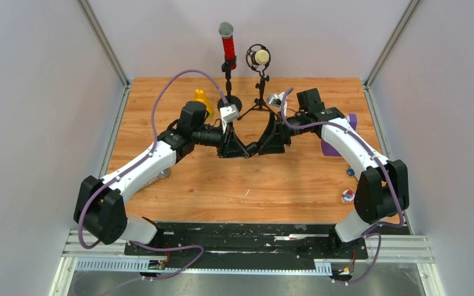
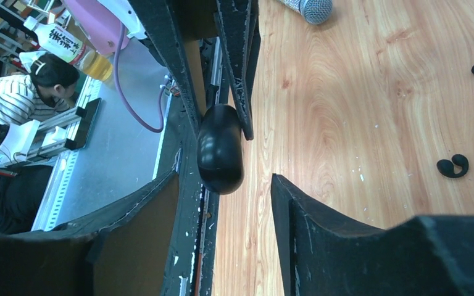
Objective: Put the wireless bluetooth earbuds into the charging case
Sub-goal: Open the charging case.
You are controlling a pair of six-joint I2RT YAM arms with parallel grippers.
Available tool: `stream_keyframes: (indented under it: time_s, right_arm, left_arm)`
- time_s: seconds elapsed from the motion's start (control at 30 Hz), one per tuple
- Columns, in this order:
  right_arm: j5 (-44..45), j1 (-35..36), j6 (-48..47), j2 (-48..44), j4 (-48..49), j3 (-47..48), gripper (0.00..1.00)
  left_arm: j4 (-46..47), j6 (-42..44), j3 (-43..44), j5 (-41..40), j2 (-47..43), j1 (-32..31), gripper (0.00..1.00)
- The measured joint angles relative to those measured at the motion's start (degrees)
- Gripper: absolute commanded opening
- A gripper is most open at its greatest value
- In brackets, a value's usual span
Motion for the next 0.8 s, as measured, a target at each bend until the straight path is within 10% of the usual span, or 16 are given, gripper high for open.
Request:
stream_keyframes:
  time_s: [0.8]
  right_arm:
    - [-2.7,1.9,2.4,2.2,2.7,-1.1,0.39]
  left_arm:
    - [1.2,-1.0,-0.3,-0.8,-0.8,0.0,0.04]
